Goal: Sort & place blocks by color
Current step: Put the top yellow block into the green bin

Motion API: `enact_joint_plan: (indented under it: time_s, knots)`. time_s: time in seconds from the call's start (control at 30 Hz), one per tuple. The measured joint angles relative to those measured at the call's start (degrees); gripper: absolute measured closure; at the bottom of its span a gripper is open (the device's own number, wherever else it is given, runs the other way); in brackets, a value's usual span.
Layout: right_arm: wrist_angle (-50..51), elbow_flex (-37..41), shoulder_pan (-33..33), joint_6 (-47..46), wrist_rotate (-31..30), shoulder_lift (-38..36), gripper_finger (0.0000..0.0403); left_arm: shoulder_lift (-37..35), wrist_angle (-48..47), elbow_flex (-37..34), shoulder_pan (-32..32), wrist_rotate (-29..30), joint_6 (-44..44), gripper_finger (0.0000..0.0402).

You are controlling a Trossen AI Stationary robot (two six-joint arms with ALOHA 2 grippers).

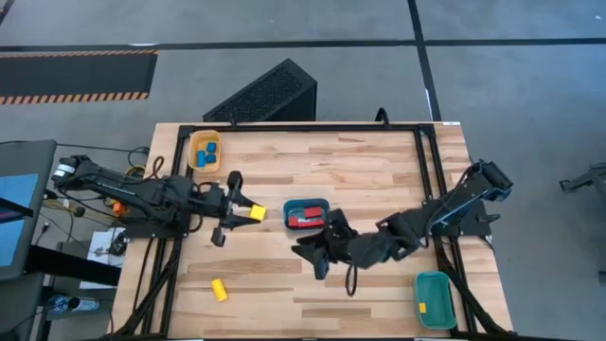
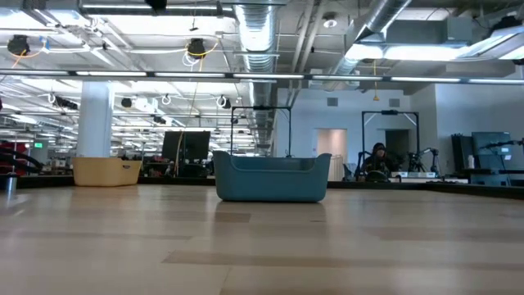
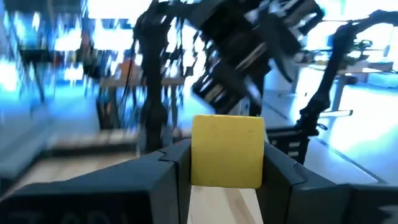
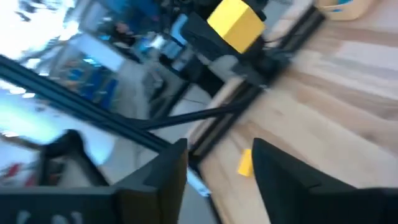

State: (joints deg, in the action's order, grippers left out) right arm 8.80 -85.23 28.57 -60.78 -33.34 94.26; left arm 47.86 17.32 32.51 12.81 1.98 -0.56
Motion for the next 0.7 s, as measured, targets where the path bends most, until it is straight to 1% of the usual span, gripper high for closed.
enact_joint_plan:
  time_s: [0.07,0.13,0.23,0.37,0.47,0.57,0.7]
  knots:
    - [-2.82,0.00,-1.28,0.86,2.96,0.00,0.0187,0.00,2.31,0.00,0.89,-0.46,3.76,0.0298]
    - [-3.54,0.00,-2.55,0.86,4.81,0.02,0.0168,0.00,3.29,0.00,1.95,-0.11,6.83,0.0289]
    - [-4.75,0.00,-4.16,0.95,4.92,0.42,0.0151,0.00,3.78,0.00,3.40,0.56,9.41,0.0289]
    - [-8.06,0.00,-7.05,0.88,6.65,0.76,0.0148,0.29,4.98,-0.02,4.08,1.32,9.50,0.0300]
    - [-12.41,0.00,-9.35,0.90,10.89,2.20,0.0148,1.08,8.18,-0.02,4.08,1.80,9.49,0.0300]
    - [-15.90,-0.07,-11.61,0.90,15.27,4.17,0.0148,2.47,9.79,-0.02,3.98,2.09,10.10,0.0290]
    - [-18.83,-0.04,-13.99,-0.50,20.12,7.03,0.0148,5.17,9.50,-0.02,3.92,1.94,10.82,0.0288]
